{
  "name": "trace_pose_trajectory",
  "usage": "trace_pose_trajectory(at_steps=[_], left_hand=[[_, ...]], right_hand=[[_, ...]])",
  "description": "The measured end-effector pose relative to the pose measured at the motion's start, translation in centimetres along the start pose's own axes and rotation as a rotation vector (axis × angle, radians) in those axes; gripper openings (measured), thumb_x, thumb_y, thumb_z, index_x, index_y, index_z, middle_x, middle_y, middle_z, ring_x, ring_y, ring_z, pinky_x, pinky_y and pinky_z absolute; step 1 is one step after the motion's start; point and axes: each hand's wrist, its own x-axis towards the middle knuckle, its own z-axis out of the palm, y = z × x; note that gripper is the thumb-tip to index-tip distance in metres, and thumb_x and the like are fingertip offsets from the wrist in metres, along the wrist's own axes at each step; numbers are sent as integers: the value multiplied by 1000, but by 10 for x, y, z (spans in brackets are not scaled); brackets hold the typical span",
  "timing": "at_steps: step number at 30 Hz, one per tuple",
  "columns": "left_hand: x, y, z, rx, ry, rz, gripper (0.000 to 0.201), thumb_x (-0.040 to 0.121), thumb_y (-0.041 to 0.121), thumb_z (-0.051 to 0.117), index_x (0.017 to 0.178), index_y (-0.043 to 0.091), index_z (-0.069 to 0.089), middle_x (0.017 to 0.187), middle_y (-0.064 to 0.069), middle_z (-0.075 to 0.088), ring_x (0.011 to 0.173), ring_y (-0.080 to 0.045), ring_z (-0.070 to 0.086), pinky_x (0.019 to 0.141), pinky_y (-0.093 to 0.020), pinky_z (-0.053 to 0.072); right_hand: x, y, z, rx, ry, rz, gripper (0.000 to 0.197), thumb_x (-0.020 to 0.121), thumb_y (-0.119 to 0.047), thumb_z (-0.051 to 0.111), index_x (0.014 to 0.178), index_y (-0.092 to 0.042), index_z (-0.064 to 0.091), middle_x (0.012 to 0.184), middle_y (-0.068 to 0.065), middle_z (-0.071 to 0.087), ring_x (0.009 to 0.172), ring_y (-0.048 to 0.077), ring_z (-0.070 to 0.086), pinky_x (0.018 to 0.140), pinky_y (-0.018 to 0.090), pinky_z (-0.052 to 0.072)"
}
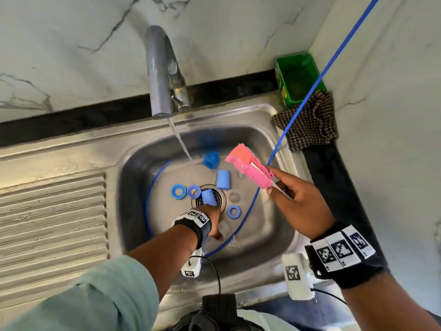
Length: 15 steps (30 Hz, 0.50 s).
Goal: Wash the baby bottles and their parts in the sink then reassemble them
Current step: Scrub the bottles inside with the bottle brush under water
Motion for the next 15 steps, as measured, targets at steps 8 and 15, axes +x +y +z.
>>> trace_pose_trajectory(at_steps=[8,15], left_hand=[[-7,-7,-14,-189,36,-43,45,82,49,76,112,18,65,111,-4,68,99,-25,66,75,-28,48],[-49,-48,-96,-1869,293,-66,23,99,31,58,104,9,64,96,-15,68,62,-24,71,51,-34,58]], right_hand=[[13,-2,5,-15,-17,-30,49,95,-11,64,134,-40,61,80,-37,63,72,-7,60,72,5,41],[-1,-24,-9,57,21,-105,53,95,-13,65,121,-59,55,84,-31,69,72,-7,63,70,8,43]])
